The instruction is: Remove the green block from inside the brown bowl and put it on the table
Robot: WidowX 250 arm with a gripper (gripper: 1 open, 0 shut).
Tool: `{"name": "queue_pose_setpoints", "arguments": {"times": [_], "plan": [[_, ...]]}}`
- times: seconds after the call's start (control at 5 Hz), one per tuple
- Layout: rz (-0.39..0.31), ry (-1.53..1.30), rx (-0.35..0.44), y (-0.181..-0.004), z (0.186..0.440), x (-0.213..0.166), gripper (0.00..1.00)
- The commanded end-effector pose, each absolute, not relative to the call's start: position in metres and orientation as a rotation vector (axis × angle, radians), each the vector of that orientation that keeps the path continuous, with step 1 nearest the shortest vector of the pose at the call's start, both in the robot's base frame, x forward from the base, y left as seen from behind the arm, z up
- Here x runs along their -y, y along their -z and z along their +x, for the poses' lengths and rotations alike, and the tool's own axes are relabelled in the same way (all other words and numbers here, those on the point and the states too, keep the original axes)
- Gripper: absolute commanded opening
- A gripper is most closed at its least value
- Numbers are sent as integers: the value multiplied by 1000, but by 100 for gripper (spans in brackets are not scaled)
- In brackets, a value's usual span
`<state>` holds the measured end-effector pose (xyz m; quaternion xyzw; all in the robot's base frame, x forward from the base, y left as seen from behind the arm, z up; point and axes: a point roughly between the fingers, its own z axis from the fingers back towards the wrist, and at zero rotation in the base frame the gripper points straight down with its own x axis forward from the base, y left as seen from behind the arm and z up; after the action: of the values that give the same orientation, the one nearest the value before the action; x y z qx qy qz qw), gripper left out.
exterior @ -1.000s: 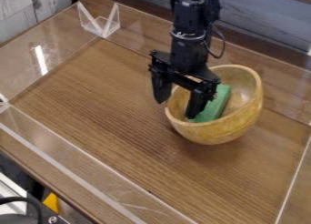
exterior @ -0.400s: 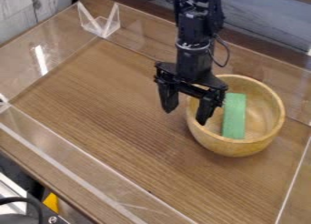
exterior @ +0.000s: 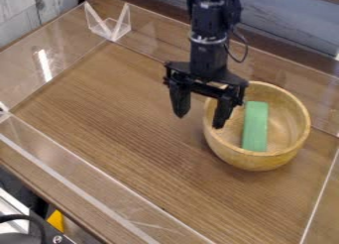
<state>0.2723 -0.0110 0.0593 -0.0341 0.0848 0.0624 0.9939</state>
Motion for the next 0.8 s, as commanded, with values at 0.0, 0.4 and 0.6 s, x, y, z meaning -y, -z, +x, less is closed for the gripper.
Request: {"name": "queue_pose_setpoints", "arguments": {"times": [0.0, 0.4, 0.6], "plan": [[-79, -89, -95, -81, 279, 18, 100], [-87, -76, -102, -86, 280, 35, 100], [-91, -93, -101, -90, 288, 49, 100]]}}
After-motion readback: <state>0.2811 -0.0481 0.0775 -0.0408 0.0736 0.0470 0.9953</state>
